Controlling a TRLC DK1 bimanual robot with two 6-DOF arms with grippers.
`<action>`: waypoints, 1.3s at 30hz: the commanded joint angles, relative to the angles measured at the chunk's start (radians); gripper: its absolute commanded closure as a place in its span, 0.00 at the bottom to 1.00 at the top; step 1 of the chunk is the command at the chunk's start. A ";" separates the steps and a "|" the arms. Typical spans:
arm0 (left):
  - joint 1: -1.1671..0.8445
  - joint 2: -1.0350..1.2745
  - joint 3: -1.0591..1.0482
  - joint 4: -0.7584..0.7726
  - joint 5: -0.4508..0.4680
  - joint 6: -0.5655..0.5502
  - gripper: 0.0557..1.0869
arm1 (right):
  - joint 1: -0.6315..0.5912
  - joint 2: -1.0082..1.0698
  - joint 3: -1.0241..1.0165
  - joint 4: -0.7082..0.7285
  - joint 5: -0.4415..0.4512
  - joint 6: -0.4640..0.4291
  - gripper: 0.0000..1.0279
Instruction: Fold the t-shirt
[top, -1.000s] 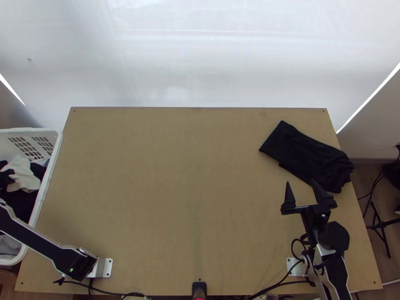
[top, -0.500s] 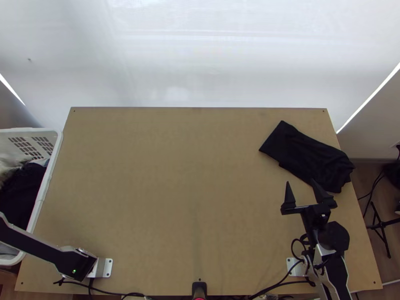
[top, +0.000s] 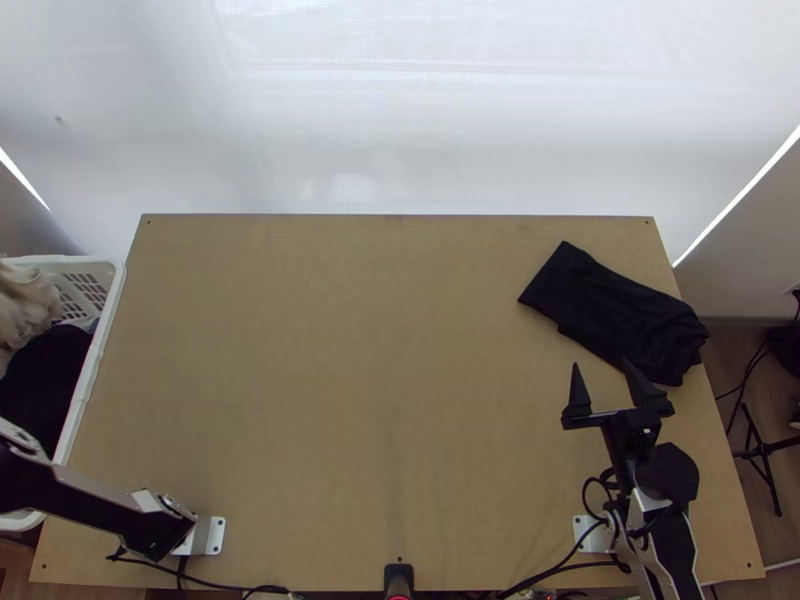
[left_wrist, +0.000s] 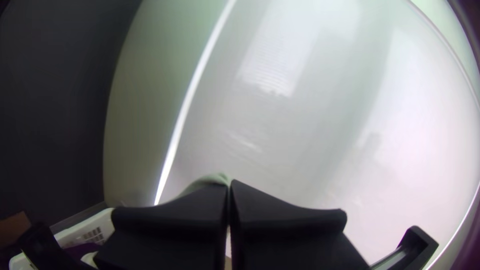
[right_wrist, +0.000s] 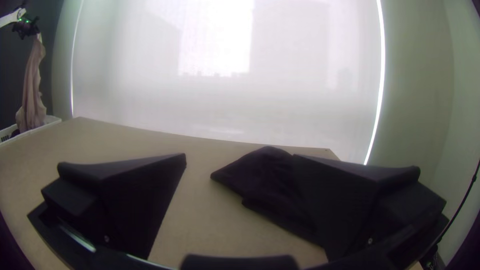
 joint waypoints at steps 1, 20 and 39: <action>-0.205 -0.172 -0.021 -0.040 -0.011 -0.046 0.97 | -0.001 0.000 0.001 0.000 0.000 0.000 0.04; -1.345 -0.508 -0.693 -0.187 -0.430 0.133 0.97 | 0.001 0.000 0.001 0.000 0.001 0.000 0.04; -1.973 -0.140 -0.816 0.243 -0.673 0.064 0.97 | -0.001 0.000 -0.001 -0.001 0.000 0.000 0.04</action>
